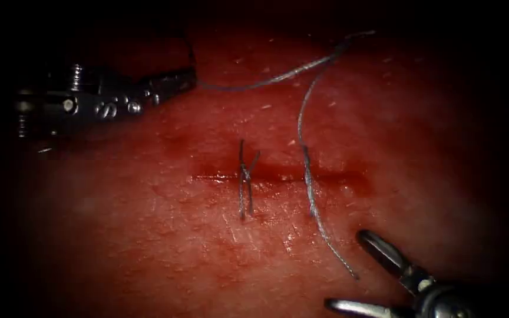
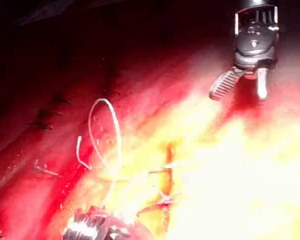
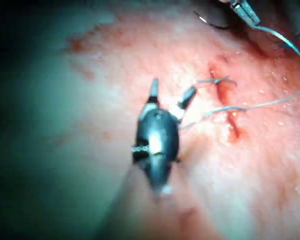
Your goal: Wound Closure
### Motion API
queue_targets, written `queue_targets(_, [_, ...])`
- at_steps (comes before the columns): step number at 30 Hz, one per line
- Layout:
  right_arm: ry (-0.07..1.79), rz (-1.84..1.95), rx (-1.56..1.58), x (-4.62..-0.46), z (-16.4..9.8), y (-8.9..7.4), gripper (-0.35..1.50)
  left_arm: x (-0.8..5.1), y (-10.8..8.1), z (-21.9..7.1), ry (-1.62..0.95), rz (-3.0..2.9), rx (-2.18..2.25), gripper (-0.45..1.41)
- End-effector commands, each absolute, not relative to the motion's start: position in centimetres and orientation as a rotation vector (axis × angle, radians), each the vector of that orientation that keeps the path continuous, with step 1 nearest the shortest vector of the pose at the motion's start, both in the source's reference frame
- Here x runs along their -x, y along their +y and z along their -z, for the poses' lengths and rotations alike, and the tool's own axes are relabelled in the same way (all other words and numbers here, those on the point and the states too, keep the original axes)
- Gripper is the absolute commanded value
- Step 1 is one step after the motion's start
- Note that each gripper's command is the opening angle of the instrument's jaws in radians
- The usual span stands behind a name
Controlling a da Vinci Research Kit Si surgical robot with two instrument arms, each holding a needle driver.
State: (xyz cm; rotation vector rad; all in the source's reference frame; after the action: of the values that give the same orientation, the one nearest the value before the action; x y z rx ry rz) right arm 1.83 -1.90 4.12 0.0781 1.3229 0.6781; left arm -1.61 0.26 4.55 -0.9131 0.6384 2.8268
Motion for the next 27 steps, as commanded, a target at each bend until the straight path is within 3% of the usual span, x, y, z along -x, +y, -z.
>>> queue_targets(1, [1.309, -0.670, -0.101, -1.91, -4.2, -1.8, 0.27, 1.68, 0.2, -4.6, 0.639, -2.829, 0.919, -0.45])
queue_targets(6, [1.220, -0.651, -0.158, -2.02, -4.5, -1.4, 0.09, 1.77, -0.1, -4.7, 0.626, -2.856, 0.952, -0.45])
queue_targets(9, [1.218, -0.657, -0.158, -2.05, -4.7, -1.2, -0.10, 1.81, -0.1, -4.7, 0.643, -2.872, 0.948, -0.45])
queue_targets(11, [1.233, -0.656, -0.145, -2.06, -4.8, -0.9, -0.33, 1.84, -0.2, -4.7, 0.662, -2.898, 0.948, -0.45])
queue_targets(20, [1.262, -0.645, -0.142, -2.18, -5.0, -0.4, -0.35, 1.95, -0.2, -4.7, 0.699, -2.946, 0.930, -0.45])
queue_targets(27, [1.414, -0.613, -0.178, -2.36, -5.0, -0.2, -0.35, 2.16, -0.1, -4.7, 0.749, -2.977, 0.898, -0.45])
